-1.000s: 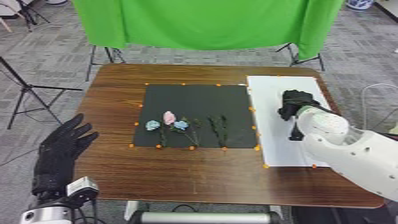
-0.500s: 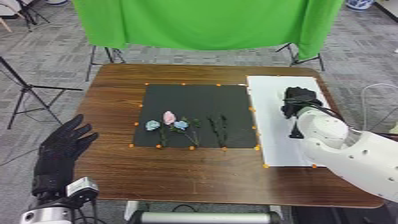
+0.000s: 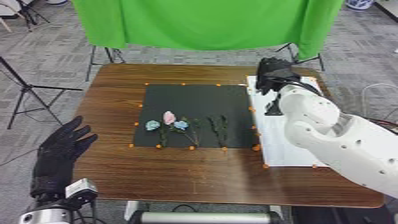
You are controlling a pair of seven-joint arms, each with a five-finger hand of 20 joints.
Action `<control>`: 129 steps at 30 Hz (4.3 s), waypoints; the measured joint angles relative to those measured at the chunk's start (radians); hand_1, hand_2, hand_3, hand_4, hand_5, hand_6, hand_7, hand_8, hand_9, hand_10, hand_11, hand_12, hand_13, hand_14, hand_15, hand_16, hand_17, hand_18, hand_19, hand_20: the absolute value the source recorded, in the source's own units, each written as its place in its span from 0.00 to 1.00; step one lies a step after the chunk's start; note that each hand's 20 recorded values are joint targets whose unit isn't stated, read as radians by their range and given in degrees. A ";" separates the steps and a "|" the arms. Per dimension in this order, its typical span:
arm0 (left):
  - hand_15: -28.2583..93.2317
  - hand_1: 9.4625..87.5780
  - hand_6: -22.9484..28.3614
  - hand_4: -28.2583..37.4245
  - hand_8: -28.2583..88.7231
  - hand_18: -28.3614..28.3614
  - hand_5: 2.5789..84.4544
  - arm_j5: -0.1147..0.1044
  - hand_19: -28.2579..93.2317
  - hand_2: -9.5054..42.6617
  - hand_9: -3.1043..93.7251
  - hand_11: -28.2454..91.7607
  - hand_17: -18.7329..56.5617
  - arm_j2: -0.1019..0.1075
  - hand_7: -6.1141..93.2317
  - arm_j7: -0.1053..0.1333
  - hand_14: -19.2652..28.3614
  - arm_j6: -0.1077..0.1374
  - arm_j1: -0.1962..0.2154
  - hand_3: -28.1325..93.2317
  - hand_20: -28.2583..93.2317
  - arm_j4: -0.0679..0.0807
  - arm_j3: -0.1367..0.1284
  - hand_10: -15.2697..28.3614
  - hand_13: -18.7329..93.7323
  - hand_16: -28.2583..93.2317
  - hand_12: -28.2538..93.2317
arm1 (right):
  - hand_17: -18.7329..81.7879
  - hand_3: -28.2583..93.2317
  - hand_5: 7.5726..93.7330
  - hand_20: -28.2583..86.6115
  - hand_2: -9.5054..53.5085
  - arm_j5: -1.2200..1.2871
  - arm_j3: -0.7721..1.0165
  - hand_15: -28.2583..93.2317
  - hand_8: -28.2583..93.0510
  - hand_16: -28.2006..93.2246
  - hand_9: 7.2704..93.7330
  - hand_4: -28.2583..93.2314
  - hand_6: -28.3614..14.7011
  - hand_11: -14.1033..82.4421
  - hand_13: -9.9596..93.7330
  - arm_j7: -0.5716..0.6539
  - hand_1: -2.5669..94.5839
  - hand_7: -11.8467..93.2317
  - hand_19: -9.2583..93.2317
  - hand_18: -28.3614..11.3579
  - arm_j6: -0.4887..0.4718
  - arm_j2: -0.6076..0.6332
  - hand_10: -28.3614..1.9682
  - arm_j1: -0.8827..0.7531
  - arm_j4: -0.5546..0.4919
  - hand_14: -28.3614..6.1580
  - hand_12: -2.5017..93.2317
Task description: Arrange flowers
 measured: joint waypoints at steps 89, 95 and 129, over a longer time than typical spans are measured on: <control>0.63 0.19 0.62 0.11 0.13 0.91 0.43 0.022 0.69 0.30 0.40 0.47 0.13 -0.024 0.25 -0.077 0.91 -0.074 -0.079 0.93 0.25 0.022 -0.007 0.75 0.43 0.16 0.30 | 0.34 1.00 0.61 0.50 0.00 0.116 -0.228 0.93 0.08 0.32 0.63 0.00 0.65 0.47 0.69 0.105 0.39 0.35 0.87 0.23 -0.145 -0.400 0.52 0.076 0.172 0.57 0.17; 0.64 0.19 0.62 0.11 0.13 0.91 0.43 0.022 0.70 0.30 0.40 0.46 0.13 -0.024 0.24 -0.078 0.92 -0.074 -0.078 0.92 0.25 0.022 -0.006 0.75 0.42 0.16 0.30 | 0.33 1.00 0.59 0.51 0.00 0.103 -0.194 0.93 0.09 0.32 0.61 0.00 0.64 0.44 0.69 0.091 0.37 0.34 0.86 0.22 -0.159 -0.402 0.48 0.054 0.172 0.56 0.16; 0.66 0.20 0.64 0.12 0.15 0.91 0.44 -0.015 0.71 0.28 0.39 0.46 0.12 0.009 0.22 0.024 0.95 -0.008 -0.017 0.92 0.23 0.004 0.017 0.78 0.41 0.15 0.30 | 0.38 1.00 0.41 0.47 0.00 0.048 0.012 0.92 0.12 0.29 0.46 0.00 0.56 0.30 0.68 -0.047 0.33 0.27 0.89 0.23 -0.180 -0.109 0.45 -0.013 0.008 0.57 0.16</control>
